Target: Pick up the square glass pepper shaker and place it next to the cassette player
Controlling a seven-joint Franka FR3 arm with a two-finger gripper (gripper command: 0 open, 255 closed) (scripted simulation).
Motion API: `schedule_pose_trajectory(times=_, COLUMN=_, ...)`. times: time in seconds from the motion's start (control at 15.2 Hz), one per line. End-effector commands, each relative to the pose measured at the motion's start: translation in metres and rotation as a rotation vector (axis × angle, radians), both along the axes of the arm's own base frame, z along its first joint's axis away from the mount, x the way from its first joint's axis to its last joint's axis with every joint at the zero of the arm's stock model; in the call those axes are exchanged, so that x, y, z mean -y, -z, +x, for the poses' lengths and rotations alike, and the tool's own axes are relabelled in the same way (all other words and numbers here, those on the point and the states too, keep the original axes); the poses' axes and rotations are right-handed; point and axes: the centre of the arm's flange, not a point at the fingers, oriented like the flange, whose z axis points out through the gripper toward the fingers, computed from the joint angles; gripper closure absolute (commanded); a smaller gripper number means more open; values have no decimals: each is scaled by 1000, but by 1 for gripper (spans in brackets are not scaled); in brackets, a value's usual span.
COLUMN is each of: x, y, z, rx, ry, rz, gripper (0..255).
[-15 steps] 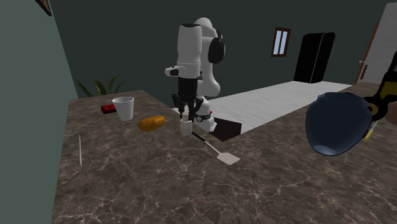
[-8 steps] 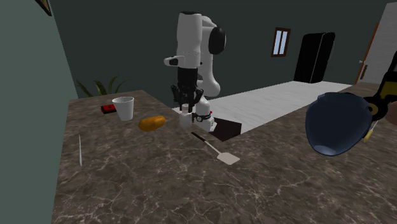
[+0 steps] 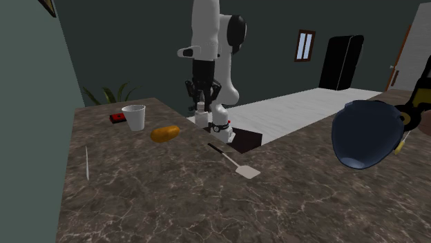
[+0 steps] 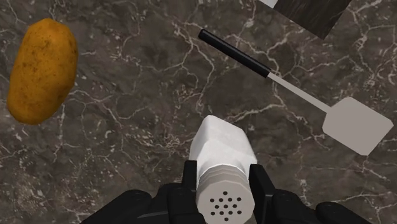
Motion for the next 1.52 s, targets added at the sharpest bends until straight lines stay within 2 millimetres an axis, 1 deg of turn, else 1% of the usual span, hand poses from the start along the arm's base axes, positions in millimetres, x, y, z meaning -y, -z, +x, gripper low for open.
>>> schedule_pose_trajectory(times=0.0, x=0, y=-11, z=0, rx=0, ry=0, rz=0, gripper=255)
schedule_pose_trajectory(times=0.2, x=0, y=-27, z=0, rx=0, ry=0, rz=0, gripper=255)
schedule_pose_trajectory(times=0.26, x=0, y=-28, z=0, rx=0, ry=0, rz=0, gripper=255)
schedule_pose_trajectory(times=1.45, x=231, y=-29, z=-57, rx=0, ry=0, rz=0, gripper=255)
